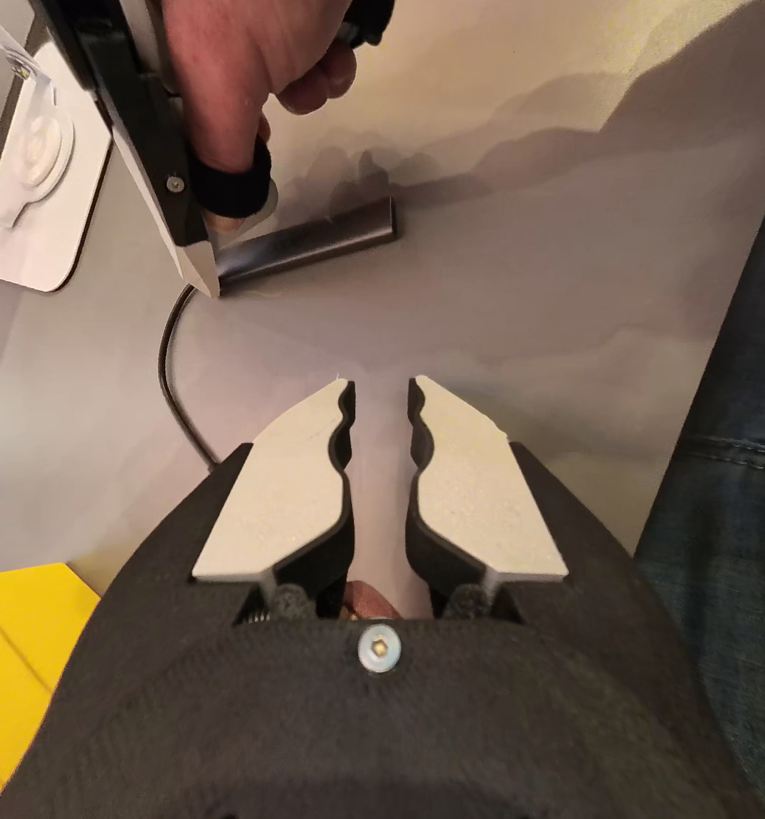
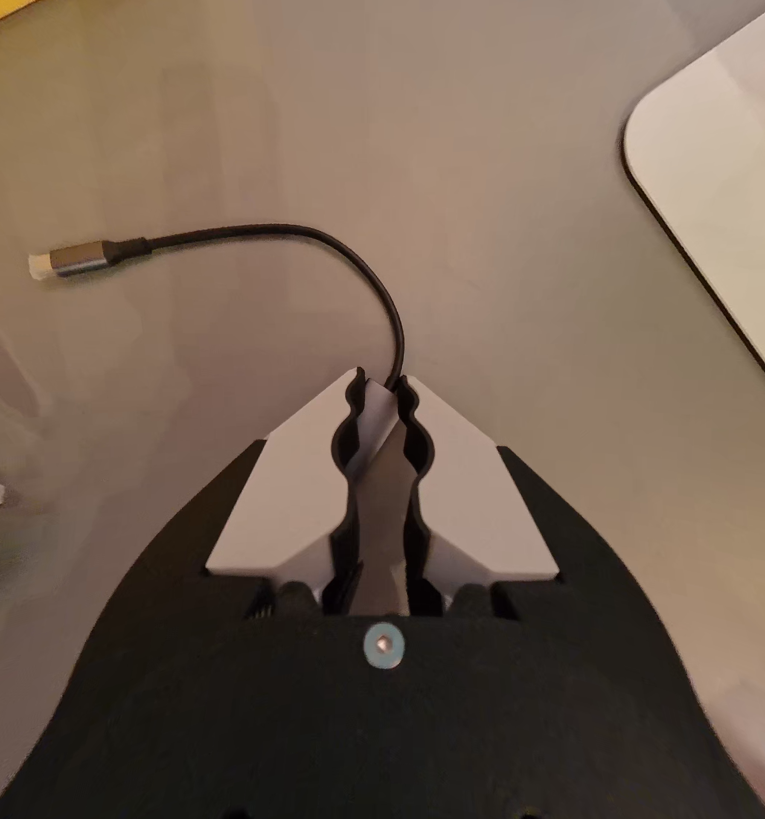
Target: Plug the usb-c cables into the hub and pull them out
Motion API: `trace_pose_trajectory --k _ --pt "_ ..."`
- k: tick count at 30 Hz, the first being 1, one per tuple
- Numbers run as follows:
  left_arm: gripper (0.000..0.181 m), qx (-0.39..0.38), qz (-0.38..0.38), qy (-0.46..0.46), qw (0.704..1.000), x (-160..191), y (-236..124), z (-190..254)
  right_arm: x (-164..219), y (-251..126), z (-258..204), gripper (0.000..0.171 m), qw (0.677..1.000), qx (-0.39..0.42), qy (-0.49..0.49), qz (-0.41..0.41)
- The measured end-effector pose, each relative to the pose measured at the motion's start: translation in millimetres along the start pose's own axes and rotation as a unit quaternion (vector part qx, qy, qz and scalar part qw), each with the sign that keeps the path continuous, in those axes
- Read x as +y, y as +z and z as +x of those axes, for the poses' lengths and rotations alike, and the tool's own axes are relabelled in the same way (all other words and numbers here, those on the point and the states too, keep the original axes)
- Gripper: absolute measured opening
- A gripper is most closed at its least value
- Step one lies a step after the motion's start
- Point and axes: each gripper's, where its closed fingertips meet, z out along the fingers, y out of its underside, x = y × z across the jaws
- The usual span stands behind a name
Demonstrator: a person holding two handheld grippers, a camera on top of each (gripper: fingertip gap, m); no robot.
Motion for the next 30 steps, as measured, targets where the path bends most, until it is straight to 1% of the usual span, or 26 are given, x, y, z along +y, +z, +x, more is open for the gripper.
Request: trace_pose_trajectory --k 5,11,18,19,22,25,30 --pt "0.022 -0.002 0.004 0.0 1.0 -0.1 0.1 -0.4 0.2 -11.5 3.3 0.011 1.0 0.001 -0.015 0.021" --pt "0.022 -0.001 0.007 0.009 1.0 -0.9 3.0 3.7 -3.1 -42.0 18.0 0.011 0.998 0.009 0.008 0.064" --pt "0.022 -0.001 0.009 0.011 1.0 -1.6 4.4 5.6 -11.6 -100.4 46.2 0.009 0.991 0.043 0.023 0.121" --pt "0.022 -0.002 0.009 0.012 1.0 -1.6 4.7 5.8 -13.7 -111.5 50.8 0.001 0.99 0.051 0.025 0.133" --pt "0.022 -0.004 0.011 0.012 1.0 -2.1 5.0 5.7 -16.7 -142.9 64.6 0.002 0.984 0.079 0.025 0.158" --pt "0.022 -0.004 0.011 0.01 1.0 -1.5 6.4 6.0 -11.0 -164.7 78.2 0.001 0.983 0.106 0.01 0.151" --pt "0.022 -0.004 0.009 0.012 1.0 -0.4 7.1 7.6 -4.1 -204.9 97.7 0.002 0.976 0.133 0.015 0.17"
